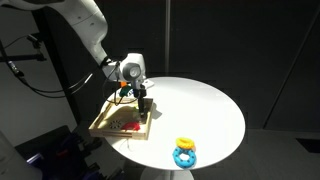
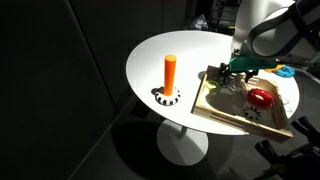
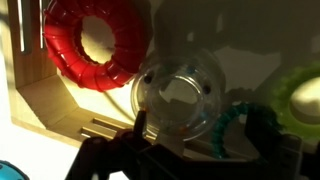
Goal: Remove the clear ring from the box and place it on the table.
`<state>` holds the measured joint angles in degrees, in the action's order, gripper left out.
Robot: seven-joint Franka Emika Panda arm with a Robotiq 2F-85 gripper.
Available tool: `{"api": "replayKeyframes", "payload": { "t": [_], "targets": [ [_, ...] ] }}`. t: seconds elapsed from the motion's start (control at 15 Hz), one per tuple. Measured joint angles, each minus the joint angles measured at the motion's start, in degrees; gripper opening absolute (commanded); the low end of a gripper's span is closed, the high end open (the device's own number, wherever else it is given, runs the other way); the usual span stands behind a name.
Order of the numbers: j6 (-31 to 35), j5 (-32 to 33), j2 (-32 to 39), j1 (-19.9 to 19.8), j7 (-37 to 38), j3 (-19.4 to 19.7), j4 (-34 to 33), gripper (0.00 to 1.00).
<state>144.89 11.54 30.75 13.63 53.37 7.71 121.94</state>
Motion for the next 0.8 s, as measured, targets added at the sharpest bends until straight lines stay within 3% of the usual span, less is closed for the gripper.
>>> {"api": "replayKeyframes", "payload": {
  "t": [0.07, 0.2, 0.33, 0.67, 0.8],
  "targets": [
    [0.00, 0.00, 0.05, 0.02, 0.17, 0.00, 0.00, 0.71],
    [0.00, 0.00, 0.10, 0.06, 0.39, 0.05, -0.01, 0.62],
    [0.00, 0.00, 0.10, 0.18, 0.55, 0.06, -0.20, 0.42],
    [-0.11, 0.01, -0.24, 0.65, 0.87, 0.48, -0.33, 0.05],
    [-0.11, 0.01, -0.56, 0.75, 1.23, 0.50, -0.33, 0.03]
  ]
}}
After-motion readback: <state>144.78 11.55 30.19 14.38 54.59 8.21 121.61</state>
